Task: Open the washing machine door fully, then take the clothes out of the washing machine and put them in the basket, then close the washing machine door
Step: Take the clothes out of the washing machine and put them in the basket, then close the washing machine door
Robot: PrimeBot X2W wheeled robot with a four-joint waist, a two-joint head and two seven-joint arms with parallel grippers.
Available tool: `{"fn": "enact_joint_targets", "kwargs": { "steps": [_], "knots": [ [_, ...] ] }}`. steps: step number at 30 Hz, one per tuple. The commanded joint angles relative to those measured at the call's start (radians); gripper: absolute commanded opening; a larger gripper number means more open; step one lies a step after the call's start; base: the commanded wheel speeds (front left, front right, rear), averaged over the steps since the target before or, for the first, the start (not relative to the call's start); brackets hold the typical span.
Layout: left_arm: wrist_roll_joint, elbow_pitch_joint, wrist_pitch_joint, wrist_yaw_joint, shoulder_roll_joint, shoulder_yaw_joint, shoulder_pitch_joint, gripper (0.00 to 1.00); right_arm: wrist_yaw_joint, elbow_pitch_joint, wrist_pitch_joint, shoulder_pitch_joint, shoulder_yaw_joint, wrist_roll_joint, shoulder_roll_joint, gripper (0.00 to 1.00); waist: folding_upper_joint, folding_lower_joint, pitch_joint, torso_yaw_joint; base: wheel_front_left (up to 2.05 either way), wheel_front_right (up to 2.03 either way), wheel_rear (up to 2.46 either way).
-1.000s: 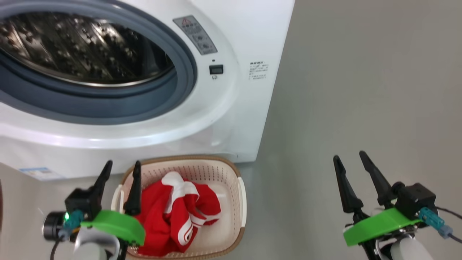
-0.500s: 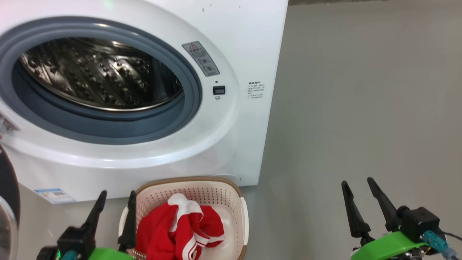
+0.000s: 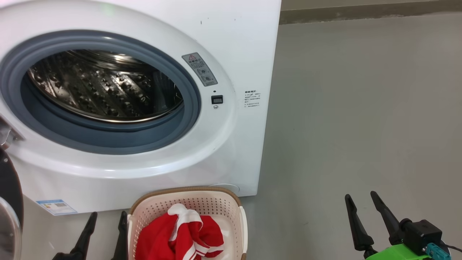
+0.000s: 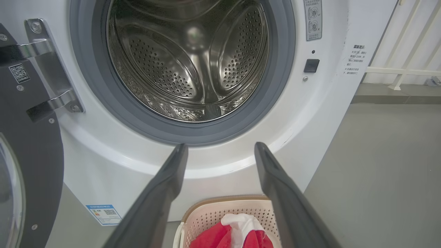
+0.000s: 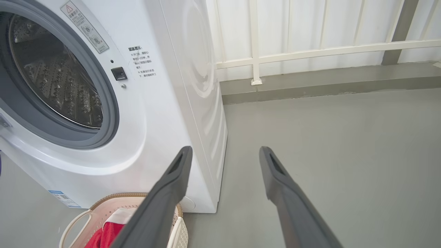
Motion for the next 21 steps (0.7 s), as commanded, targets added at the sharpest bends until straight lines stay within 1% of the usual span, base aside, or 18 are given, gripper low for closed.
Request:
{"fn": "enact_joint_targets", "kwargs": {
  "steps": [1, 17, 21],
  "knots": [
    [-0.002, -0.030, -0.012, -0.006, 0.008, 0.035, -0.008, 1.00, 0.006, -0.026, -0.006, -0.004, 0.017, -0.002, -0.012, 1.00, 0.0000, 0.0000, -0.002, -0.001, 0.00, 0.00, 0.00],
    [-0.016, -0.032, -0.012, -0.003, 0.007, 0.019, 0.006, 1.00, 0.006, -0.029, -0.006, 0.006, 0.021, -0.003, -0.012, 1.00, 0.0000, 0.0000, -0.013, -0.002, 0.00, 0.00, 0.00],
    [-0.015, -0.033, -0.012, 0.000, 0.007, 0.014, 0.005, 1.00, 0.006, -0.029, -0.006, 0.007, 0.021, -0.003, -0.013, 1.00, 0.0000, 0.0000, -0.014, -0.001, -0.39, 0.39, 0.00]
  ]
}}
